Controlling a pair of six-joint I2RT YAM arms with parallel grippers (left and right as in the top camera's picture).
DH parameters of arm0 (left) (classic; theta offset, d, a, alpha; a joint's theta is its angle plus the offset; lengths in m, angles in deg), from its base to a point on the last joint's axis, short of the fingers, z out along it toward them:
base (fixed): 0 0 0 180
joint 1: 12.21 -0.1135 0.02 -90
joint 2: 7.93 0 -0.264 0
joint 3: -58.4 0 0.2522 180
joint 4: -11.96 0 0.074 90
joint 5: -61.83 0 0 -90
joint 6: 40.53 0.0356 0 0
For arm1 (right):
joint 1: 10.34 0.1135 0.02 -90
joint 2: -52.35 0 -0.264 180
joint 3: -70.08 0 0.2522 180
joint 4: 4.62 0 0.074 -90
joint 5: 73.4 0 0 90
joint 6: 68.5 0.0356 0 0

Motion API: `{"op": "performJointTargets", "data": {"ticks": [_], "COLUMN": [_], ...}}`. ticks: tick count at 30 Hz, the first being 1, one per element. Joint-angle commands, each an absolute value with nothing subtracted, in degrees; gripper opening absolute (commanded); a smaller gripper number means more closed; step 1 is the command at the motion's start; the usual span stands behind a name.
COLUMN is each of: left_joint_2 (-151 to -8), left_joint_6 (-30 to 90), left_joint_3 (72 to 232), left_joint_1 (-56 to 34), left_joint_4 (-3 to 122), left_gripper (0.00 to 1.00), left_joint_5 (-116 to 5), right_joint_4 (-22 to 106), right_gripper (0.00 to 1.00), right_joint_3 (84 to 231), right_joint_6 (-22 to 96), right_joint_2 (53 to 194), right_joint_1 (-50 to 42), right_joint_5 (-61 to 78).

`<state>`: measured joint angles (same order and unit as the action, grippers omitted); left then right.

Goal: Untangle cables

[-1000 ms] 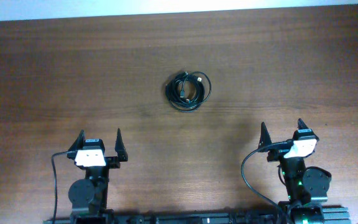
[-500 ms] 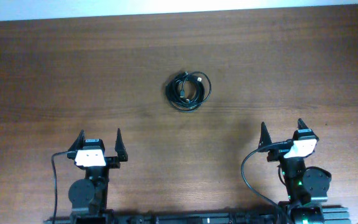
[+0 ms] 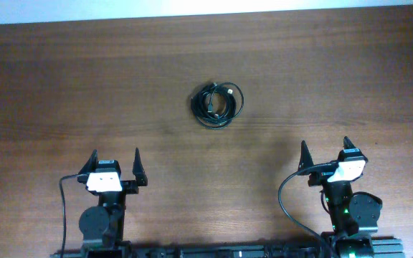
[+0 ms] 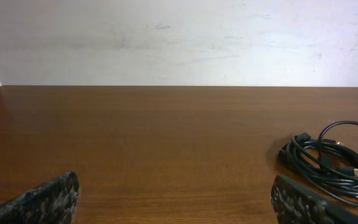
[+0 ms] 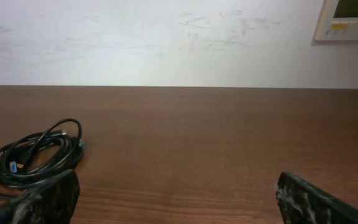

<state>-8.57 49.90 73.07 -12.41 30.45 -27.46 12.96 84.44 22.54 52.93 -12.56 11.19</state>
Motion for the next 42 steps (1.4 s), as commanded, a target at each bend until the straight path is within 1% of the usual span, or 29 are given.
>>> {"op": "performJointTargets", "data": {"ticks": [1, 12, 13, 14, 15, 17, 18, 20, 21, 23, 24, 25, 26, 27, 28, 29, 31, 33, 34, 35, 36, 37, 38, 39, 41, 42], "left_joint_2": [-8.29, -8.29, -8.27, -8.27, -8.27, -8.27, -8.27, -8.27, -8.29, -8.27, -8.29, -8.77, -10.23, -12.64, -16.66, -22.43, -36.57, -53.66, -65.01, -77.25, -82.36, -90.03, -94.97, -100.33, -106.84, -109.05], "left_joint_6": [50.80, 50.90, 52.39, 52.32, 52.32, 52.32, 52.32, 52.32, 52.35, 52.32, 52.32, 52.35, 52.39, 52.70, 54.01, 55.78, 59.84, 59.91, 59.91, 59.91, 59.91, 59.91, 59.84, 58.73, 49.31, 48.57], "left_joint_3": [72.67, 72.67, 72.67, 72.67, 72.70, 72.70, 72.70, 72.70, 72.70, 72.83, 74.36, 77.33, 80.91, 85.11, 90.62, 97.50, 113.37, 130.59, 141.92, 153.35, 158.03, 164.67, 168.21, 169.96, 169.92, 169.92], "left_joint_1": [-12.74, -12.76, -12.76, -12.74, -12.74, -12.74, -12.74, -12.74, -12.74, -12.76, -12.76, -12.76, -12.76, -12.76, -12.76, -12.74, -12.74, -12.74, -12.74, -12.74, -12.70, -12.70, -12.70, -12.70, -12.70, -12.70], "left_joint_4": [30.50, 30.43, 29.36, 27.83, 27.00, 22.65, 19.92, 14.19, 12.44, 7.70, 6.52, 7.61, 10.17, 12.88, 16.14, 21.36, 35.70, 52.70, 64.88, 78.08, 83.96, 92.70, 97.53, 99.35, 99.87, 100.39], "left_gripper": [0.99, 0.99, 0.99, 0.99, 0.99, 0.99, 0.99, 0.99, 0.99, 0.99, 0.99, 0.99, 0.99, 0.99, 0.99, 0.99, 0.99, 0.99, 0.99, 0.98, 0.99, 0.99, 0.99, 0.99, 0.99, 0.99], "left_joint_5": [-26.87, -26.65, -24.03, -24.42, -27.04, -30.78, -32.99, -42.76, -47.37, -48.99, -48.97, -48.77, -48.75, -48.77, -48.84, -49.10, -53.86, -60.03, -63.59, -64.03, -64.03, -64.00, -64.24, -66.47, -66.58, -66.61], "right_joint_4": [13.26, 13.26, 13.24, 13.24, 12.85, 11.73, 11.65, 9.29, 9.81, 9.96, 4.00, -7.98, -11.76, -11.08, -7.72, 0.94, 18.36, 37.59, 45.24, 52.43, 57.90, 63.67, 67.62, 70.59, 69.83, 69.76], "right_gripper": [0.98, 0.98, 0.98, 0.98, 0.98, 0.98, 0.98, 0.98, 0.98, 0.98, 0.98, 0.98, 0.98, 0.98, 0.98, 0.98, 0.99, 0.98, 0.98, 0.98, 0.98, 0.98, 0.98, 0.98, 0.98, 0.99], "right_joint_3": [84.18, 84.18, 84.18, 84.18, 84.16, 84.16, 84.16, 84.16, 84.16, 84.16, 84.16, 84.88, 86.72, 90.41, 95.44, 103.35, 116.81, 131.37, 138.17, 144.42, 149.08, 154.08, 157.77, 162.08, 162.91, 162.91], "right_joint_6": [22.19, 22.19, 22.19, 22.69, 26.19, 39.76, 42.45, 47.08, 51.26, 53.60, 53.55, 53.51, 53.51, 52.88, 48.94, 43.65, 35.00, 25.36, 24.88, 24.88, 24.86, 24.83, 24.81, 24.92, 24.92, 24.88], "right_joint_2": [52.56, 52.56, 52.56, 52.56, 52.56, 52.56, 52.56, 52.56, 52.56, 52.56, 52.56, 52.56, 52.56, 52.65, 53.20, 54.97, 60.85, 71.47, 78.51, 85.83, 91.23, 97.33, 102.09, 109.32, 119.12, 124.10], "right_joint_1": [-12.89, -12.89, -12.89, -12.89, -12.89, -12.89, -12.89, -12.89, -12.89, -12.91, -12.89, -12.91, -13.06, -13.06, -13.06, -13.06, -13.04, -13.04, -13.04, -13.00, -13.00, -13.00, -13.00, -13.00, -12.95, -12.06], "right_joint_5": [11.06, 11.06, 11.04, 10.49, 7.60, -5.18, -8.70, -13.69, -13.66, -14.76, -17.53, -18.45, -15.54, -11.63, -10.47, -10.08, -9.90, -9.77, -9.79, -9.95, -10.28, -12.22, -14.91, -21.82, -37.49, -36.59]}}
